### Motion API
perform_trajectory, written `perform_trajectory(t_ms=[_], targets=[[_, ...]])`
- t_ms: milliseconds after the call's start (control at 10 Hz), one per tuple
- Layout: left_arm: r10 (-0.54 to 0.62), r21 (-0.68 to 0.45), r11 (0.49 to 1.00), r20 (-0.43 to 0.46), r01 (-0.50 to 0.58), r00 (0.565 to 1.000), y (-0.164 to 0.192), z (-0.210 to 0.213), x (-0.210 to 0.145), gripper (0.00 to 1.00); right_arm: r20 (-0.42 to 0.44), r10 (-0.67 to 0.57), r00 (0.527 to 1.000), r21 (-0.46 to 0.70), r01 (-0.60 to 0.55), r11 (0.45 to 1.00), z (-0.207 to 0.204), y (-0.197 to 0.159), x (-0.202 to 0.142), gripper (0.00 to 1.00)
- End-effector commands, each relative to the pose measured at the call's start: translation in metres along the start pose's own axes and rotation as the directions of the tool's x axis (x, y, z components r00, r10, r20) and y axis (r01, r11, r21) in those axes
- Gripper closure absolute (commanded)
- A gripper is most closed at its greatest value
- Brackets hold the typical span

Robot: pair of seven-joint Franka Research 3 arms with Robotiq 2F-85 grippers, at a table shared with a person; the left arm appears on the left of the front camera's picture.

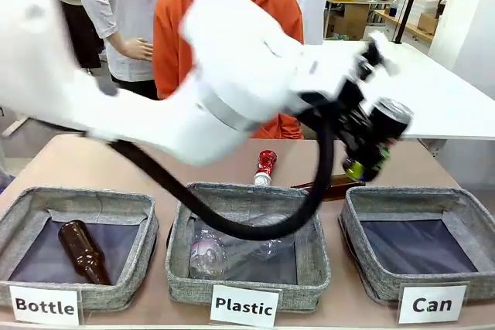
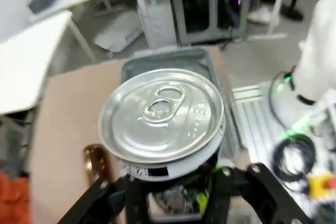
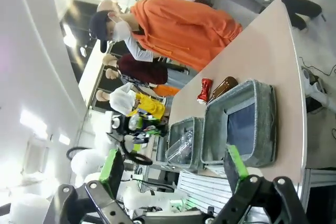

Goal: Sort the can waste into the basket.
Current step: Pick up the can waste from the table and place it in the right Fabric basket.

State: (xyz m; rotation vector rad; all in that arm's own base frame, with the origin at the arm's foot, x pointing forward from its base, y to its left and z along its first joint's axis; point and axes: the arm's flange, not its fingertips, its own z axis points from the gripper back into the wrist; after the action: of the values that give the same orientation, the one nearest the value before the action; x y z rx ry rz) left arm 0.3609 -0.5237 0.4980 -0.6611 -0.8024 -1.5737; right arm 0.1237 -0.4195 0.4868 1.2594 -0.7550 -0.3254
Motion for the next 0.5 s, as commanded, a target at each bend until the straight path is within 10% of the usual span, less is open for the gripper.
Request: perform_trajectory(t_ms=[0,400], targets=[[-0.102,-0.098,0.991,-0.073,0.094,0.992,0.025,-0.043,0.018,0.61,-0.018,0.03,0.999,-0.01,-0.03,1.0,0.001,0.019,-0.019,0.0],[-0.153,-0.161,0.978,-0.129,0.132,0.98,0.023,-0.108,0.03,0.61,-0.018,0.03,0.999,-0.01,-0.03,1.0,0.001,0.019,-0.019,0.0]])
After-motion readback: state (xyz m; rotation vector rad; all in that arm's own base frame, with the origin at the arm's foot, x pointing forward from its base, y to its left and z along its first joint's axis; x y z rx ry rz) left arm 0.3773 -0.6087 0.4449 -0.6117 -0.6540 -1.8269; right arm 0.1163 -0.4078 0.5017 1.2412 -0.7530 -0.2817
